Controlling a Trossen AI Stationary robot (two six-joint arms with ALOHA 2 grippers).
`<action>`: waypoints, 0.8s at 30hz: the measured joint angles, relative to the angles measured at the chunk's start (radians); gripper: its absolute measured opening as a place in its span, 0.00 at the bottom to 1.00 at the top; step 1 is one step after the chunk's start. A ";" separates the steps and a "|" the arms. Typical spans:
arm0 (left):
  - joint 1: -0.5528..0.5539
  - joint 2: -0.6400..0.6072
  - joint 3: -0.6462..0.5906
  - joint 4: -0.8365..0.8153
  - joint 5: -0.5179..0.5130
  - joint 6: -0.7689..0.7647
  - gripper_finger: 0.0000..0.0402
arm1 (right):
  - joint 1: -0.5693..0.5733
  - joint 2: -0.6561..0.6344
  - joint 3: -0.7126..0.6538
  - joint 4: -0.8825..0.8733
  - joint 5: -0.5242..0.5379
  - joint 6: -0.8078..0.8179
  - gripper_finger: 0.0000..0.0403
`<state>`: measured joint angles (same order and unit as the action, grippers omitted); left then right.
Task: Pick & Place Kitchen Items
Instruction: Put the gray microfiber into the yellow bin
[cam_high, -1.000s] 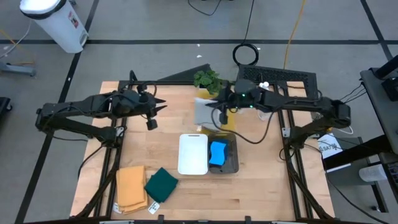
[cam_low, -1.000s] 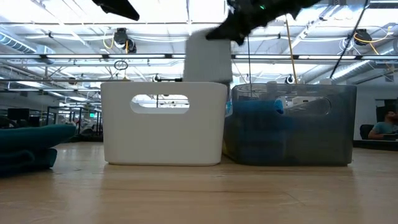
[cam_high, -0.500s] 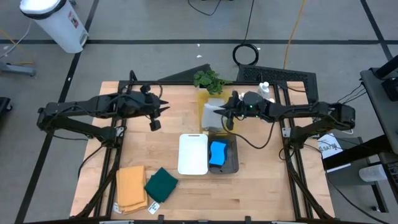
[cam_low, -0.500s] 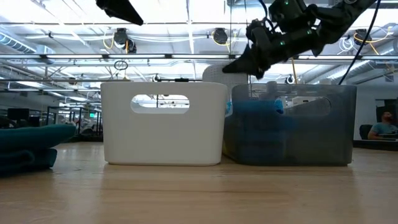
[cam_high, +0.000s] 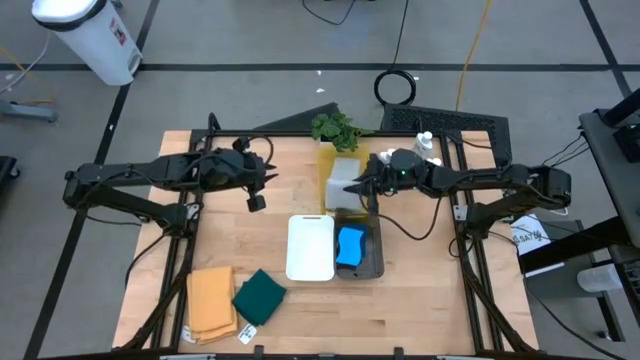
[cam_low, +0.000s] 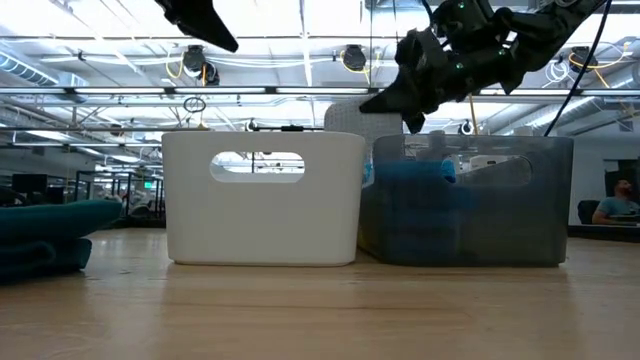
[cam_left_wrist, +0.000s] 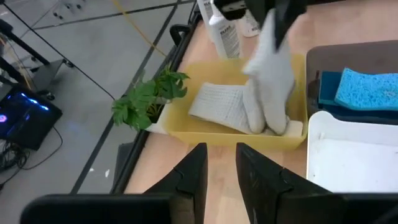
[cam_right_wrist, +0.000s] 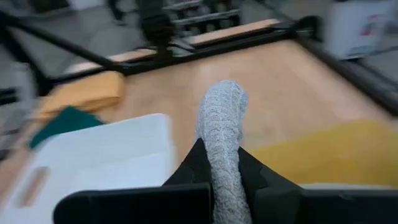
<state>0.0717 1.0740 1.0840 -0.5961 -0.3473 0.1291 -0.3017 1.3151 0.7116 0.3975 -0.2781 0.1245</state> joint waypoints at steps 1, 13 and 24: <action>0.000 0.000 0.000 0.001 0.000 0.000 0.22 | 0.002 0.000 0.000 0.009 -0.031 0.010 0.01; 0.001 -0.001 0.000 0.016 -0.022 0.034 0.22 | -0.036 0.023 0.001 -0.023 0.018 -0.045 0.00; 0.001 -0.001 0.000 0.025 -0.022 0.035 0.22 | -0.058 0.200 0.001 0.079 0.270 -0.313 0.01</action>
<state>0.0727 1.0733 1.0840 -0.5713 -0.3691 0.1637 -0.3595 1.5150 0.7129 0.4767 -0.0077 -0.1885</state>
